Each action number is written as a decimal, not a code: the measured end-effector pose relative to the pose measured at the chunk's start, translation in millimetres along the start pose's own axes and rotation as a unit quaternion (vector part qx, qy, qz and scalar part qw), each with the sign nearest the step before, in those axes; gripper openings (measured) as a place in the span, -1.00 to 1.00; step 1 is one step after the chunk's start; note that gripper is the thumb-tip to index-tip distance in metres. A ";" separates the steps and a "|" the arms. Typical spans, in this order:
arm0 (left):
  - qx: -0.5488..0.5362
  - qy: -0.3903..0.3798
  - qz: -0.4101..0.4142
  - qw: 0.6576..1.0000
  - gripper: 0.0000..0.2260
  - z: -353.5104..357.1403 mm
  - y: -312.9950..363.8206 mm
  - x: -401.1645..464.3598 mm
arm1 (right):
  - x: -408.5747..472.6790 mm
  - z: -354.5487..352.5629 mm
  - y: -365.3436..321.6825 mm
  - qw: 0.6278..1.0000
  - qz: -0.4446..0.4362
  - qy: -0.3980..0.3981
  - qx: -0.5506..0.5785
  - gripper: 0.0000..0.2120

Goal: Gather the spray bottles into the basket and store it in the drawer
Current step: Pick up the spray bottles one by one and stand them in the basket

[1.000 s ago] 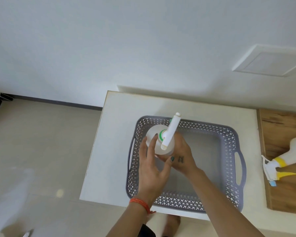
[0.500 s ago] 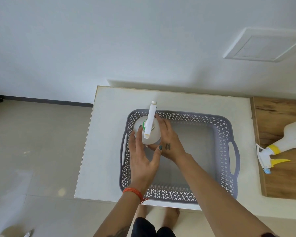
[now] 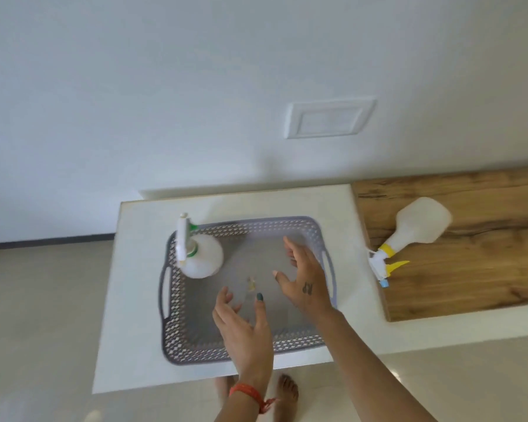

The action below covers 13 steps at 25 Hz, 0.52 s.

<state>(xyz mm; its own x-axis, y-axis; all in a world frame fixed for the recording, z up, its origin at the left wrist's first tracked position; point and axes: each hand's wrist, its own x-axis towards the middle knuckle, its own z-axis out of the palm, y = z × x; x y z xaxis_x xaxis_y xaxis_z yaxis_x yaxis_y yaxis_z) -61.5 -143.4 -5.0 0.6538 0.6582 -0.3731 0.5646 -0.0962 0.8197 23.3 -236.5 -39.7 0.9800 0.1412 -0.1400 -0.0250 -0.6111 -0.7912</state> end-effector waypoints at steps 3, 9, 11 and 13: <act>-0.039 -0.068 0.003 0.997 -0.50 47.8 31.6 -36.5 | -12.3 -63.8 13.3 0.998 0.020 0.061 0.012 -0.42; -0.138 -0.231 -0.147 0.952 -0.52 159.7 84.7 -92.1 | 7.6 -181.4 65.6 0.979 0.036 0.193 -0.051 -0.48; -0.180 -0.283 -0.265 0.904 -0.62 198.7 95.1 -97.2 | 29.8 -210.0 87.8 0.973 0.059 0.208 -0.084 -0.44; -0.238 -0.313 -0.357 0.847 -0.74 234.6 105.8 -95.8 | 56.4 -230.5 110.9 0.966 0.084 0.204 -0.134 -0.38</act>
<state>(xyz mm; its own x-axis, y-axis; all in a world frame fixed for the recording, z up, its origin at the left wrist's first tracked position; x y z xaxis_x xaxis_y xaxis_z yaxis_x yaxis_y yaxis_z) 53.7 -391.8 15.6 0.4539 -0.1182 -0.8832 0.7592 0.5702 0.3138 121.2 -475.8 2.0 0.9641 -0.2627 0.0373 -0.1914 -0.7860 -0.5878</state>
